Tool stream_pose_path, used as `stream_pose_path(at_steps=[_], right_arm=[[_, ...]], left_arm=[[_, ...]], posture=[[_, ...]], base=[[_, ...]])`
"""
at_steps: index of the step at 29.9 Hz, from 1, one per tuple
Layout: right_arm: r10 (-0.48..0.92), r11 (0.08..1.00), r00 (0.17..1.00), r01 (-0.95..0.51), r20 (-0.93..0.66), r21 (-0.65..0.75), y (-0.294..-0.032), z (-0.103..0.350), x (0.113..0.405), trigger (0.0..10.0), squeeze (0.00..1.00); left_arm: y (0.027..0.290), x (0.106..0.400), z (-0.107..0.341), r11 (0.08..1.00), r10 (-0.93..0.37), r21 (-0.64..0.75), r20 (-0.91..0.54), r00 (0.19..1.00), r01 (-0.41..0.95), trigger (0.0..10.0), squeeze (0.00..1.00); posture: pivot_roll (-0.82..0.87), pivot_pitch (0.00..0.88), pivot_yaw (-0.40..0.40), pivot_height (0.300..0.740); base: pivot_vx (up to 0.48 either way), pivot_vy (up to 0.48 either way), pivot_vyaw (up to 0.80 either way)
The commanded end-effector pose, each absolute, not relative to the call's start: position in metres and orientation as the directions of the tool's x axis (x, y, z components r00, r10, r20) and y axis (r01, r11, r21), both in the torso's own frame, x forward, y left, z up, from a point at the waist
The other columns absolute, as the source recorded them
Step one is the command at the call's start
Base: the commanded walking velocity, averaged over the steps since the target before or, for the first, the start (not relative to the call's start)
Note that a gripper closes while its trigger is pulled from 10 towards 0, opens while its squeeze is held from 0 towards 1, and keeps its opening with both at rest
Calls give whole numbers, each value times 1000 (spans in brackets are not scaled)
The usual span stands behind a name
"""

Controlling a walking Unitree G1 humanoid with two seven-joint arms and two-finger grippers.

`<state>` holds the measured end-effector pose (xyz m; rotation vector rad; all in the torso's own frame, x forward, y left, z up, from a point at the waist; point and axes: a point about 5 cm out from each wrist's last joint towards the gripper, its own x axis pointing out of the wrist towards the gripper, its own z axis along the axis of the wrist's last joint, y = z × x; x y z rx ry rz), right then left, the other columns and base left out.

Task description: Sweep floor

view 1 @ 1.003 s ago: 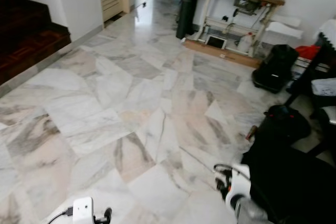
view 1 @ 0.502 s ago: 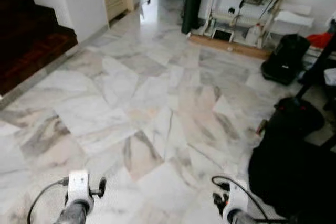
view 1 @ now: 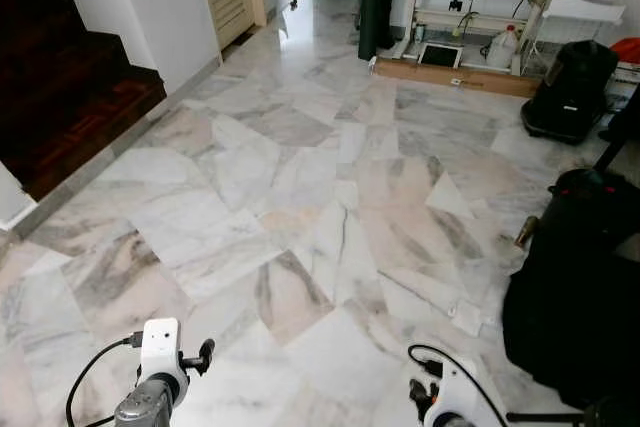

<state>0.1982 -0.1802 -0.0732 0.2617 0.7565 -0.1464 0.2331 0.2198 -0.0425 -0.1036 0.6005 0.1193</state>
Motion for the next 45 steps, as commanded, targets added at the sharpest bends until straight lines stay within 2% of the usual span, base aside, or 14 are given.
stream_pose_path(at_steps=[1,4,6,13,17,26,28,29,31,33,34,38,42,45], right_arm=[[-72,946,740,263,-669,190,-187,-71,199,10000,0],[-92,943,739,280,-667,181,-193,-70,199,10000,0],[-102,943,728,289,-678,167,-200,-71,195,10000,0],[-105,954,697,272,-709,125,-219,-74,184,10000,0],[-97,965,693,242,-714,103,-226,-74,181,10000,0],[-83,968,687,228,-722,105,-221,-75,183,10000,0],[-62,972,688,206,-723,114,-212,-75,188,10000,0],[-58,973,691,201,-721,115,-208,-74,191,10000,0],[-71,975,697,200,-713,99,-206,-72,197,10000,0],[-73,975,699,201,-712,97,-205,-71,197,10000,0],[-69,977,708,190,-702,96,-202,-69,203,10000,0],[-41,980,733,161,-679,114,-196,-64,213,10000,0],[-42,982,737,156,-675,108,-196,-62,216,10000,0],[-59,975,735,187,-676,118,-199,-62,215,10000,0]], left_arm=[[214,235,-44,995,40,-53,-596,802,-89,10000,0],[204,241,-42,999,-31,-45,-598,801,5,10000,0],[201,250,-37,999,-37,-38,-590,807,17,10000,0],[212,247,-37,993,75,-31,-575,814,-113,10000,0],[213,244,-38,989,93,-45,-565,820,-143,10000,0],[210,240,-41,987,83,-65,-566,820,-144,10000,0],[204,239,-42,995,43,-53,-569,822,-89,10000,0],[197,246,-38,1000,-2,-8,-557,830,-3,10000,0],[187,256,-32,994,-36,67,-548,836,87,10000,0],[186,257,-31,992,-38,79,-544,839,96,10000,0],[182,264,-27,982,-48,132,-531,846,138,10000,0],[162,277,-17,944,-157,177,-497,853,277,10000,0],[156,272,-22,928,-187,181,-532,826,326,10000,0],[160,270,-24,937,-171,170,-540,824,306,10000,0]], posture=[[-170,0,158,740],[-188,0,159,740],[-188,0,130,740],[-114,0,27,740],[-98,0,9,740],[-84,0,-3,740],[-93,0,2,740],[-83,0,6,740],[-78,0,8,740],[-78,0,9,740],[-84,0,13,740],[-82,0,17,740],[-90,0,20,740],[-88,0,21,740]], base=[[0,0,0],[0,0,0],[0,0,0],[0,0,0],[0,0,0],[0,0,0],[0,0,0],[0,0,0],[0,0,0],[0,0,0],[0,0,0],[0,0,0],[0,0,0],[0,0,0]])
